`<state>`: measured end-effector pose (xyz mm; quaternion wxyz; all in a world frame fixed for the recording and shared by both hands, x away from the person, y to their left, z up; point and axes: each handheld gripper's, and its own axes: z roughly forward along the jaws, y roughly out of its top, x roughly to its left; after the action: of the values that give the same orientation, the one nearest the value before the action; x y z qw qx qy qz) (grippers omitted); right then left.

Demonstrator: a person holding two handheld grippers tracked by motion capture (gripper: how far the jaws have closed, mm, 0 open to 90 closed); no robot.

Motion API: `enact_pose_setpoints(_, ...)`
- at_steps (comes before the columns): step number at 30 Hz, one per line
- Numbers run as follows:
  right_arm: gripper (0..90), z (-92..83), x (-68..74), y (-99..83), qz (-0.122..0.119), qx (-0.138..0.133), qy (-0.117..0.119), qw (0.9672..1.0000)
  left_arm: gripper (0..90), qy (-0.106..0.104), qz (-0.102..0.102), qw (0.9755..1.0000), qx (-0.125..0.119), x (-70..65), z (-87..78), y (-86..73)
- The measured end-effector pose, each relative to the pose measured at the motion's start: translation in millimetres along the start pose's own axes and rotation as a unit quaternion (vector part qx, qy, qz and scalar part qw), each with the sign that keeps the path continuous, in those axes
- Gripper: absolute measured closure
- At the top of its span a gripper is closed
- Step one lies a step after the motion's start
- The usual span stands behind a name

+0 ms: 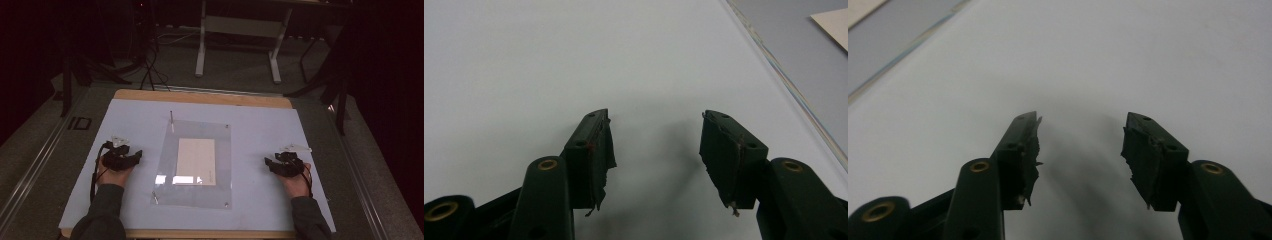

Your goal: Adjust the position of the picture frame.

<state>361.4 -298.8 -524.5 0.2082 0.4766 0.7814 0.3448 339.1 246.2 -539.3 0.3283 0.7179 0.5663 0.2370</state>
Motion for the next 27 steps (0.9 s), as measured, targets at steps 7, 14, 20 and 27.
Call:
enact_pose_setpoints(7,47.9,11.3,4.2,5.4,-0.015,0.01,0.018,0.9997,44.3,-0.003,0.016,0.9999,-0.005,-1.6,-0.9,-0.8)
enact_pose_setpoints(14,47.9,18.5,10.3,9.8,-0.031,0.0,0.046,0.9984,44.9,-0.038,0.029,0.9982,-0.035,-4.0,-5.5,0.0)
enact_pose_setpoints(20,52.4,24.0,12.6,18.2,-0.03,-0.014,0.071,0.997,46.4,-0.058,0.036,0.9967,-0.045,-11.7,-15.5,-0.2)
enact_pose_setpoints(27,57.5,36.8,21.3,36.1,-0.028,-0.026,0.099,0.9943,47.1,-0.072,0.044,0.9954,-0.046,-20.4,-27.3,-6.5)
